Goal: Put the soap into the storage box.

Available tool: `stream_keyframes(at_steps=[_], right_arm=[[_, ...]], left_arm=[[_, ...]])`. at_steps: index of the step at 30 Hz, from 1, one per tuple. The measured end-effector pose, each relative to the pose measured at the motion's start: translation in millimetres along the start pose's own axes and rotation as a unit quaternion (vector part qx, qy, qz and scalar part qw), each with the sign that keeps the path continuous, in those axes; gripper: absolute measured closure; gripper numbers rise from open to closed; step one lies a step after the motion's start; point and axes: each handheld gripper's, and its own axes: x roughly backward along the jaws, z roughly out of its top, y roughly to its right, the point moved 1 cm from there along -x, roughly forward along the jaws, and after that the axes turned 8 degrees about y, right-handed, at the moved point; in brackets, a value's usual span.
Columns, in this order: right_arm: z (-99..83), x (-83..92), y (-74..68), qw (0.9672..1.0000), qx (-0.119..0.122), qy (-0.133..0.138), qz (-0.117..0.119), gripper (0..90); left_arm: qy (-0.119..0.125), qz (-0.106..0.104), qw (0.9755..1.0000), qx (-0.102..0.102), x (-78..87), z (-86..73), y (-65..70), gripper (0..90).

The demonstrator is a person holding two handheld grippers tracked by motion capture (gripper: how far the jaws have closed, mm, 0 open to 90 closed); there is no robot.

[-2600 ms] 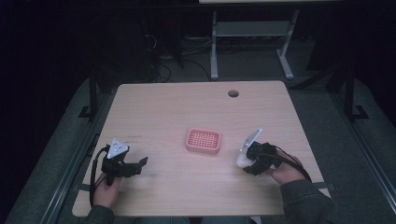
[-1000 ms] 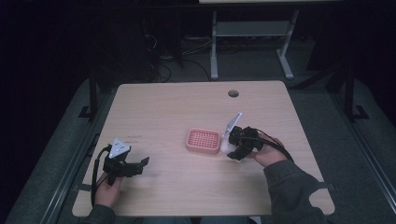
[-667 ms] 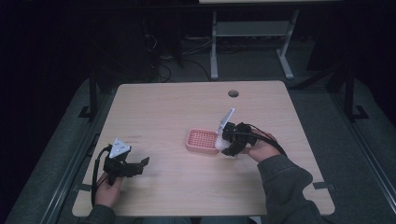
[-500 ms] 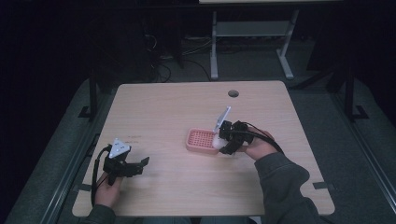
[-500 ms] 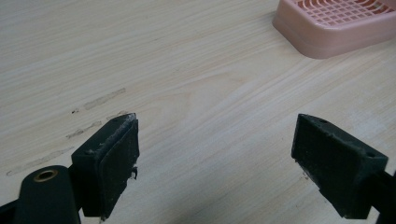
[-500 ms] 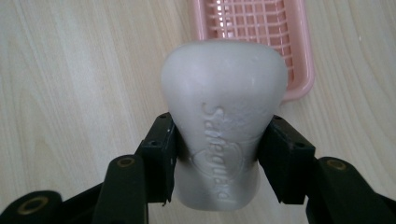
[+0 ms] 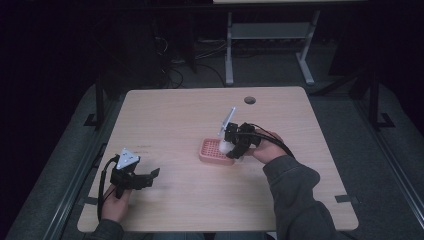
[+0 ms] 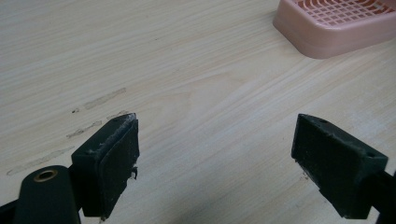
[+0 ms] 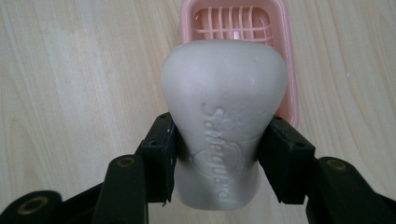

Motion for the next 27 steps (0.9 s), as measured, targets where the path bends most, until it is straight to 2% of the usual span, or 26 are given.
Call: stream_keyframes(at_steps=[6,27], right_arm=[[8.5,-6.3,2.2,1.0000,0.009,-0.005,0.000,48.7],[29.0,-25.2,13.9,0.9999,0.006,-0.010,0.012,48.8]], left_arm=[[0.000,0.000,1.0000,-0.001,0.3,0.2,0.3,14.7],[-0.001,0.001,1.0000,-0.001,0.0,0.2,0.7,14.7]])
